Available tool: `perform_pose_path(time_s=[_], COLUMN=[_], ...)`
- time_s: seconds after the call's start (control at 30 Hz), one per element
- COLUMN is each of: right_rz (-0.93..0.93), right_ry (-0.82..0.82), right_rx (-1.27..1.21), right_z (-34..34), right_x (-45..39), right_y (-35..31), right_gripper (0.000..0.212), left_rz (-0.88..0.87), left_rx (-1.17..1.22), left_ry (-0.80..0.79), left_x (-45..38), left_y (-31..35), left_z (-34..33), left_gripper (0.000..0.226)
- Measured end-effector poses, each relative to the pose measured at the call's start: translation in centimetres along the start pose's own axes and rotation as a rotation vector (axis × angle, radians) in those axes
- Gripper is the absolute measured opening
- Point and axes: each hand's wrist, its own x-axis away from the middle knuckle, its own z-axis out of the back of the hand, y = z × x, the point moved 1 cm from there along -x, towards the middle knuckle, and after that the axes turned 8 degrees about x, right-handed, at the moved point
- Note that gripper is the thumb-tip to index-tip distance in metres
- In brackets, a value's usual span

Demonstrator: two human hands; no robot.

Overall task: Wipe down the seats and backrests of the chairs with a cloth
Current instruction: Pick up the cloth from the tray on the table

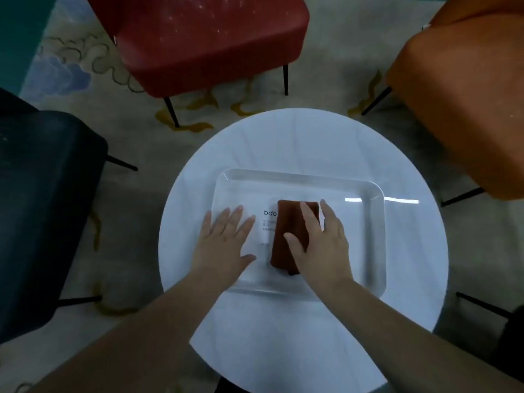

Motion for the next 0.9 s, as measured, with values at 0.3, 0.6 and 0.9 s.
perform_pose_path(time_s=[0.3, 0.6, 0.9], right_rz=[-0.237, -0.167, -0.072], right_ry=[-0.040, -0.079, -0.212], right_rx=[0.192, 0.063, -0.159], right_z=[-3.9, -3.3, -0.5], right_x=[-1.7, -3.1, -3.6], right_y=[-1.0, -0.2, 2.3], right_gripper=[0.085, 0.063, 0.056], left_rz=[-0.011, 0.001, -0.036], left_rx=[0.015, 0.032, 0.136], left_ry=[0.098, 0.061, 0.038], left_x=[-0.3, -0.5, 2.2], left_y=[-0.7, -0.3, -0.4], left_z=[-1.1, -0.6, 1.0], left_gripper=[0.082, 0.081, 0.075])
